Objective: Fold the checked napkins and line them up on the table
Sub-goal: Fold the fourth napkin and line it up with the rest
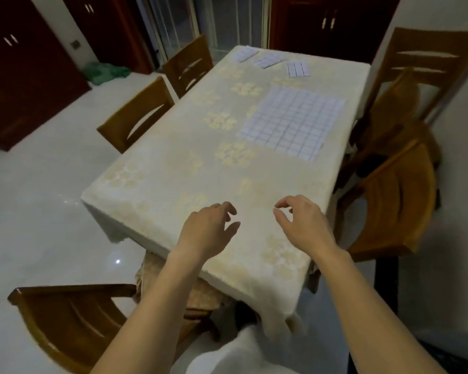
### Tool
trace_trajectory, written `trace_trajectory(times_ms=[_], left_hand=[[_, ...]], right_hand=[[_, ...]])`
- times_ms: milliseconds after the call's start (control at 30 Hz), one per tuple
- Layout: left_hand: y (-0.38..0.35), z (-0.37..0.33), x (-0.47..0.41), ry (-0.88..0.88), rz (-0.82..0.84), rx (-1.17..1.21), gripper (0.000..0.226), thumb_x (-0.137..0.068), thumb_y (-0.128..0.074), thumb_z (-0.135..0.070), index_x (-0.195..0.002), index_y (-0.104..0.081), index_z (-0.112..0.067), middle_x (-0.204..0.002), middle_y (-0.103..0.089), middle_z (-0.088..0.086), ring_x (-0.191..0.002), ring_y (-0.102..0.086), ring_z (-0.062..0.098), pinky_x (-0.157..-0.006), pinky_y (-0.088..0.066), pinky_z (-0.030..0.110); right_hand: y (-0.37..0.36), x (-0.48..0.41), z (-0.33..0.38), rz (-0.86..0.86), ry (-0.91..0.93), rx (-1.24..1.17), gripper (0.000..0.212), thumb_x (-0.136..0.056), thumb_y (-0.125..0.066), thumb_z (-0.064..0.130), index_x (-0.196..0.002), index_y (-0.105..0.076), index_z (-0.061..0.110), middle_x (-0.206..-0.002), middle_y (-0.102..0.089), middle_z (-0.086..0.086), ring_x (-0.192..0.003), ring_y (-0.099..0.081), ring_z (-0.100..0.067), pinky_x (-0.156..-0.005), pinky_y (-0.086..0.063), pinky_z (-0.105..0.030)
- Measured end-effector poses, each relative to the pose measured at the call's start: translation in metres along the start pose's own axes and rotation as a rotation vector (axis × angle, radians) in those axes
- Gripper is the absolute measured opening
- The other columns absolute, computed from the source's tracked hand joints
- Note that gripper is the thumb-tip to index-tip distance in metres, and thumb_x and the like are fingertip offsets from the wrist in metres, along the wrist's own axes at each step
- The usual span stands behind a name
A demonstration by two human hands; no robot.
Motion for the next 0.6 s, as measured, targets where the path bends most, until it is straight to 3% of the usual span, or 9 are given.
trace_trajectory(times_ms=[133,233,433,600], left_hand=[[-0.010,-0.012,-0.059,-0.030,0.000,0.043,0.024,-0.104,-0.051,-0.045,-0.111,-0.059,-0.023,-0.110,-0.068,-0.009,-0.099,-0.064,0.018,-0.083,-0.045,0.034],[-0.018,-0.032,-0.105,-0.106,0.020,0.117,0.025,-0.104,-0.051,-0.045,-0.110,-0.061,-0.023,-0.110,-0.068,-0.010,-0.099,-0.064,0.018,-0.087,-0.049,0.037],[-0.055,-0.018,-0.187,-0.146,0.134,0.055,0.041,-0.104,-0.050,-0.047,-0.137,-0.053,-0.023,-0.134,-0.062,-0.003,-0.116,-0.061,0.022,-0.096,-0.048,0.036],[-0.081,-0.022,-0.273,-0.193,0.163,0.048,0.062,-0.103,-0.052,-0.046,-0.156,-0.034,-0.019,-0.157,-0.043,0.004,-0.140,-0.046,0.028,-0.114,-0.038,0.040]], right_hand=[[0.010,-0.039,-0.014,0.024,-0.025,0.048,0.025,-0.101,-0.054,0.041,-0.116,-0.066,0.026,-0.115,-0.062,0.007,-0.103,-0.061,-0.014,-0.083,-0.052,-0.032],[0.022,-0.064,-0.040,0.035,-0.095,0.121,0.025,-0.101,-0.053,0.040,-0.118,-0.066,0.025,-0.117,-0.063,0.006,-0.103,-0.061,-0.014,-0.083,-0.052,-0.033],[0.015,-0.106,-0.080,0.035,-0.219,0.090,0.029,-0.102,-0.053,0.039,-0.126,-0.062,0.024,-0.124,-0.063,0.005,-0.105,-0.057,-0.011,-0.083,-0.048,-0.027],[-0.015,-0.164,-0.091,0.099,-0.218,0.008,0.045,-0.104,-0.047,0.042,-0.144,-0.051,0.022,-0.146,-0.052,0.002,-0.132,-0.049,-0.014,-0.108,-0.037,-0.025]])
Point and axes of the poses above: each hand's wrist, its own x-axis away from the middle knuckle, its own y-axis out of the back of the hand, z = x × y, the point moved 10 cm from there along -x, towards the middle knuckle
